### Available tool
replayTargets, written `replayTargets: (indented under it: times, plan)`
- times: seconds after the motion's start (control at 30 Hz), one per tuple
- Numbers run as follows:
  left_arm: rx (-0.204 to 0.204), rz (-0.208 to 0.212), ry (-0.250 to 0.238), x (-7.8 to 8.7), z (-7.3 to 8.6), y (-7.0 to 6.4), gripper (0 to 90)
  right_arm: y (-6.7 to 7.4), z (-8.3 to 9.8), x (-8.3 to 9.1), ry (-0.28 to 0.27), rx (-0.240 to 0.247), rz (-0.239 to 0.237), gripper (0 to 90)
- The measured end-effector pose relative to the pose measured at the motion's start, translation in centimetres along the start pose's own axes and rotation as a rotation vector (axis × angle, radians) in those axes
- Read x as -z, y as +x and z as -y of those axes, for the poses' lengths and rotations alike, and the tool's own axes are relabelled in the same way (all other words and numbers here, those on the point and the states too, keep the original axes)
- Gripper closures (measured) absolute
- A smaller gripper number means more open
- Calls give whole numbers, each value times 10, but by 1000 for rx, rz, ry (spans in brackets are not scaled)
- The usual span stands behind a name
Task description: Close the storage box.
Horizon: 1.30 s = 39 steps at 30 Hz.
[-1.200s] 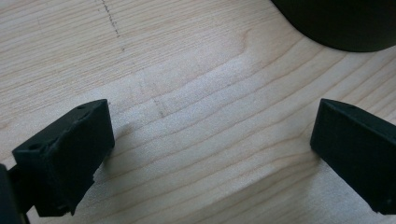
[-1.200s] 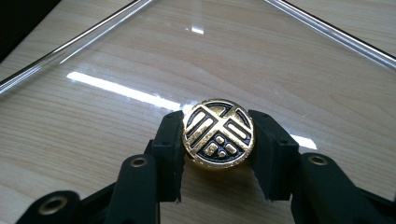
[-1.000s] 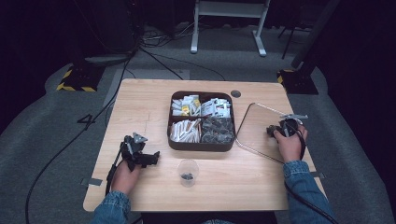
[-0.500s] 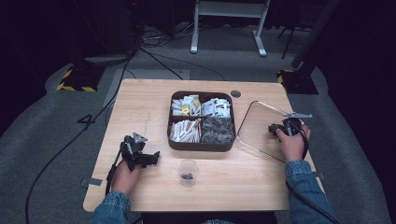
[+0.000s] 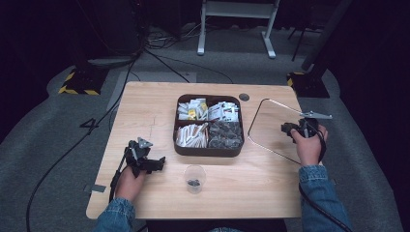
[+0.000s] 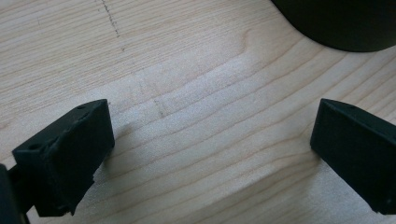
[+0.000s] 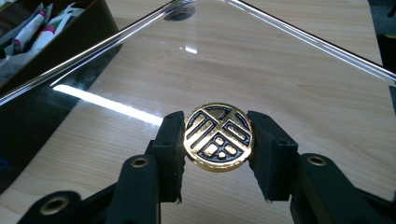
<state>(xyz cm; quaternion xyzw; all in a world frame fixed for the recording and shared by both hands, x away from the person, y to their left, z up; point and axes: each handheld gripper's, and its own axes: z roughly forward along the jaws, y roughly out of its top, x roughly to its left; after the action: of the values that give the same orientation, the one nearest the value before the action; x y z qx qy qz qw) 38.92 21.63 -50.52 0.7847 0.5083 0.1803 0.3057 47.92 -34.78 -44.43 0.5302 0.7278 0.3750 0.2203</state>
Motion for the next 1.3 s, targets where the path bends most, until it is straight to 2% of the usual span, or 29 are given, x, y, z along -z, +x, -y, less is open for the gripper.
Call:
replayTargets:
  times: [0.57, 0.8, 1.0, 1.1, 1.3]
  plan:
    - [0, 0, 0, 0, 0, 0, 0, 10, -13, 18, -63, 26, -20, 588]
    - [1, -6, 0, 0, 0, 0, 0, 14, -19, 24, -101, 13, -34, 587]
    - [1, -4, 0, 0, 0, 0, 0, 25, -30, 28, -120, 37, -68, 587]
    - [2, -2, 1, 0, 0, 0, 0, 30, -36, 29, -130, 34, -89, 587]
    - [2, -2, 1, 0, 0, 0, 0, 47, -50, 24, -111, 50, -137, 587]
